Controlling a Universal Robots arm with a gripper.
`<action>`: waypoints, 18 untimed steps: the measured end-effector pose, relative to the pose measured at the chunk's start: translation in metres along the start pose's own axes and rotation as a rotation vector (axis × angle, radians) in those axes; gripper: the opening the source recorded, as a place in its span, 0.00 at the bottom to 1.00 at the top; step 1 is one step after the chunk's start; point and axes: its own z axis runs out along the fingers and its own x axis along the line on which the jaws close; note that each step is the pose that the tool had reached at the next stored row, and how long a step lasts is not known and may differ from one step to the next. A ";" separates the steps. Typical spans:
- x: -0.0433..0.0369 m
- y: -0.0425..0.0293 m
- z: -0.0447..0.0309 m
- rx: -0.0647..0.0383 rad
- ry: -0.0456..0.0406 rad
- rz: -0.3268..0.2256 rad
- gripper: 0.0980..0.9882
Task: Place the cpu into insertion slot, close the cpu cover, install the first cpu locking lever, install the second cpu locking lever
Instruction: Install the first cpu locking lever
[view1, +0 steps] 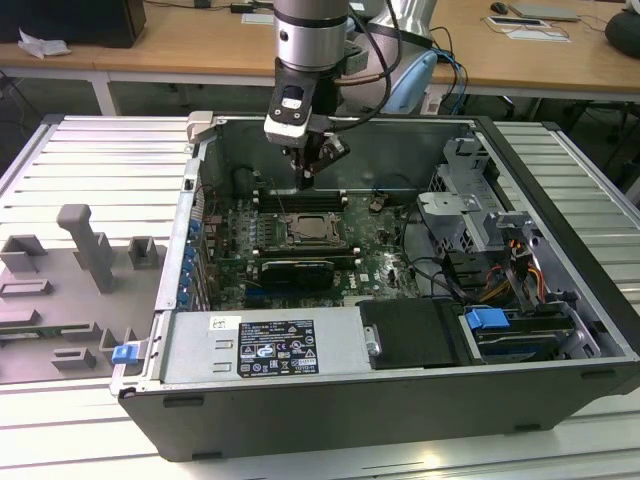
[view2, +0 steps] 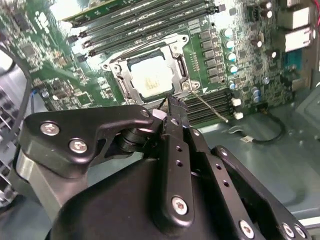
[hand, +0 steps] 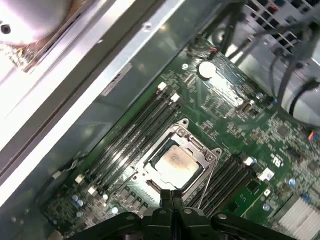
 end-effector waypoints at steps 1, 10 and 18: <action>0.0000 0.0000 0.0000 0.000 0.0003 -0.020 0.01; 0.0000 0.0000 0.0004 0.001 0.0046 -0.253 0.01; 0.0000 0.0000 0.0018 0.001 0.0085 -0.474 0.01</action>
